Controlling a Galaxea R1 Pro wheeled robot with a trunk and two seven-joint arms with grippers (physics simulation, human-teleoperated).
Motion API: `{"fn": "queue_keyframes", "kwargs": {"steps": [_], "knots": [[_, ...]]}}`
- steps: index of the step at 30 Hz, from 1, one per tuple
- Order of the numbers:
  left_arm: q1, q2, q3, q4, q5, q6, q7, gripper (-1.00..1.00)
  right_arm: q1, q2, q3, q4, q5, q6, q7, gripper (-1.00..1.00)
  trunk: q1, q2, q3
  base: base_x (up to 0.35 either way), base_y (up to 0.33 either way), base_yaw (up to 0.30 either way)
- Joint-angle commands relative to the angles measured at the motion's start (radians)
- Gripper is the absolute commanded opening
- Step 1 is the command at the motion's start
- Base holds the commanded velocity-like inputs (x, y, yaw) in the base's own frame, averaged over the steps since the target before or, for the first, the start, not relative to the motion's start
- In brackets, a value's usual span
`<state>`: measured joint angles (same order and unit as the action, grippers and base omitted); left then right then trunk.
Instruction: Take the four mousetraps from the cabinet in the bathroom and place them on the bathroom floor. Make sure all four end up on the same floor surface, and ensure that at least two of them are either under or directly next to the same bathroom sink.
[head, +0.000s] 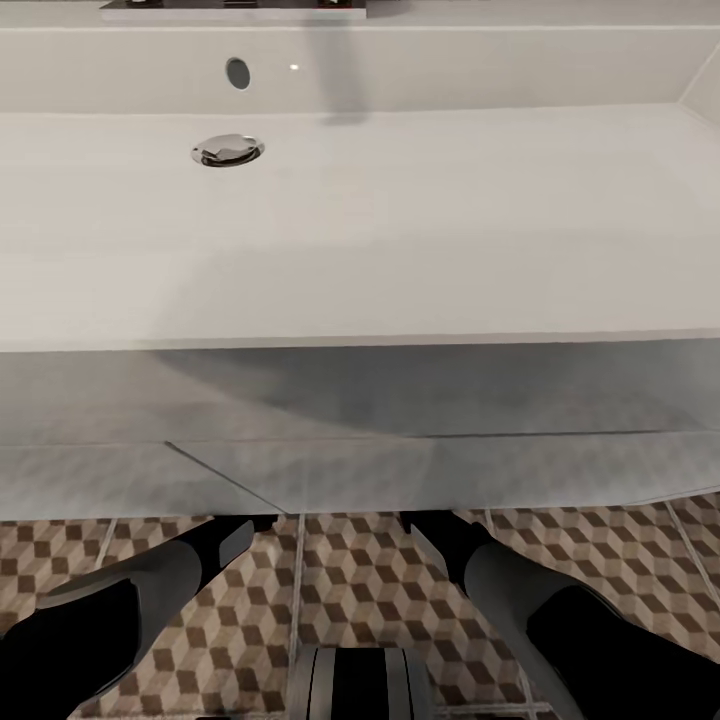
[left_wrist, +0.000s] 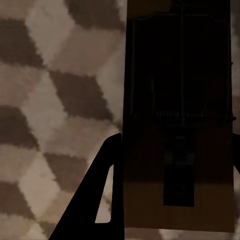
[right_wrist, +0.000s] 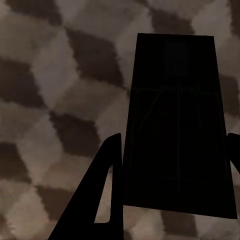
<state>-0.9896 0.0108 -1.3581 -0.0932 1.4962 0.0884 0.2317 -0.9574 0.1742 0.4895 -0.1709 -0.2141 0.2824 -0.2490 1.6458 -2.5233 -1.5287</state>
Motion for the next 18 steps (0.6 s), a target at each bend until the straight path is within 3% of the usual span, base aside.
{"fn": "queue_keyframes", "kwargs": {"steps": [1, 18], "knots": [[-0.002, 0.001, 0.007, -0.003, 0.008, 0.004, 0.008, -1.00, -0.020, 0.000, 0.015, -0.002, -0.004, 0.005, -0.005, -1.00, 0.000, 0.000, 0.000, 0.000, 0.000, 0.007], [-0.001, 0.001, 0.007, -0.003, 0.008, 0.004, 0.008, -1.00, -0.020, 0.000, 0.017, -0.010, -0.004, 0.007, 0.010, -1.00, 0.000, 0.000, 0.000, 0.000, 0.000, 0.001]]}}
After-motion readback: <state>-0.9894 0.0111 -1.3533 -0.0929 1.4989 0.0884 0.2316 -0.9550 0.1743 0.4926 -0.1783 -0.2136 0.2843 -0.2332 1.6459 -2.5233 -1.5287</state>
